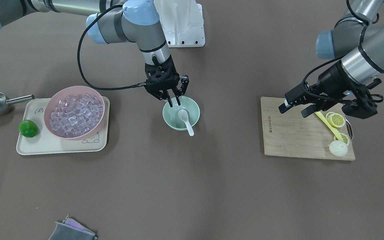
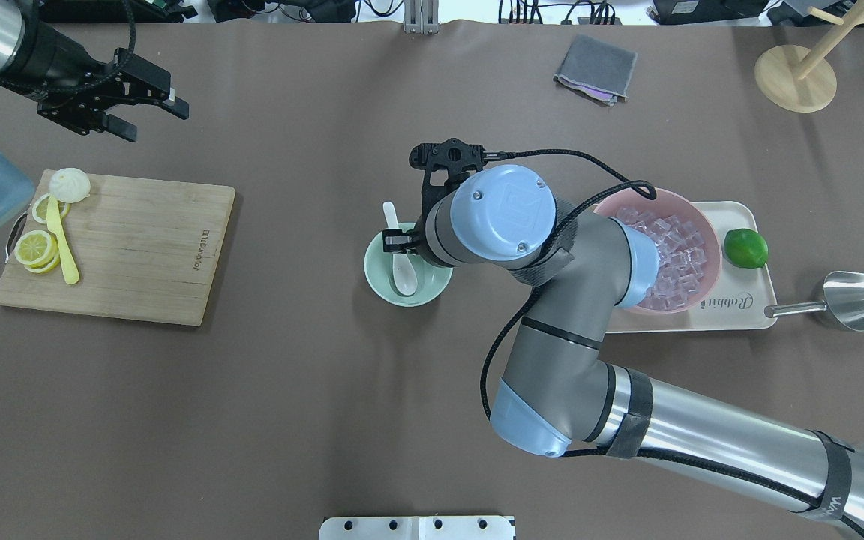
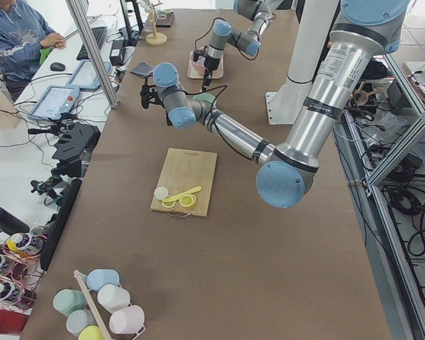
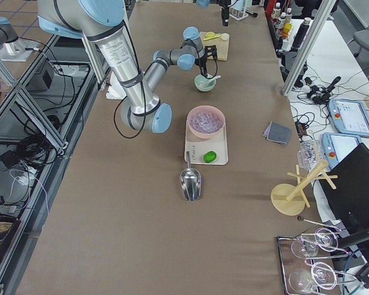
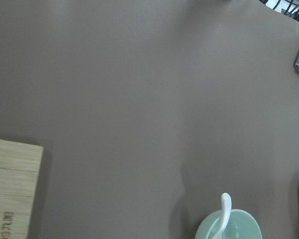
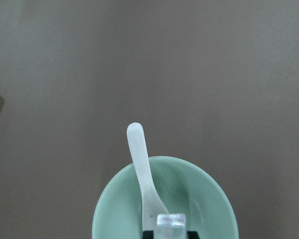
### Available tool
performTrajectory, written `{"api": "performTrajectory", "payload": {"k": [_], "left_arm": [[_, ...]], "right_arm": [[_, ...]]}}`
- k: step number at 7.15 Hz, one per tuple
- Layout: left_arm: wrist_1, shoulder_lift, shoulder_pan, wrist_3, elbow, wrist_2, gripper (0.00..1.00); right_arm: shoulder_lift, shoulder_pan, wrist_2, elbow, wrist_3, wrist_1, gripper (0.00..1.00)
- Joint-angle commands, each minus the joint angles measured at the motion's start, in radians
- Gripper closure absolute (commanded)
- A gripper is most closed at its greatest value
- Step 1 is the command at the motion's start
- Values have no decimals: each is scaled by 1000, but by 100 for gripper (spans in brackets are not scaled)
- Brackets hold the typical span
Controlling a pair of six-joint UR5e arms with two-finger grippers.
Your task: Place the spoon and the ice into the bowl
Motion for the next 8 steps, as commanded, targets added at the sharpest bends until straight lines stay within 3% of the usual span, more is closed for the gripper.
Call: {"api": "performTrajectory", "payload": {"k": [1, 2, 3, 4, 5, 6, 8], "left_arm": [[2, 4, -4, 2, 3, -6, 2], [2, 6, -6, 2, 0, -6, 2], [1, 21, -22, 10, -2, -9, 2], [4, 61, -68, 124, 0, -15, 2], [4, 164, -155, 327, 3, -47, 2], [5, 244, -235, 519, 7, -49, 2], [8, 390, -387, 820, 21, 3, 2]], "right_arm": [[-32, 47, 56, 7, 7, 28, 0], [-75, 111, 140, 53, -15, 22, 0], [-195, 227, 261, 143, -105, 13, 0], [-353, 373, 417, 214, -277, 14, 0], [-464, 512, 546, 222, -481, 16, 0], [-582, 653, 623, 213, -695, 13, 0], [-719, 971, 777, 48, -1165, 10, 0]]}}
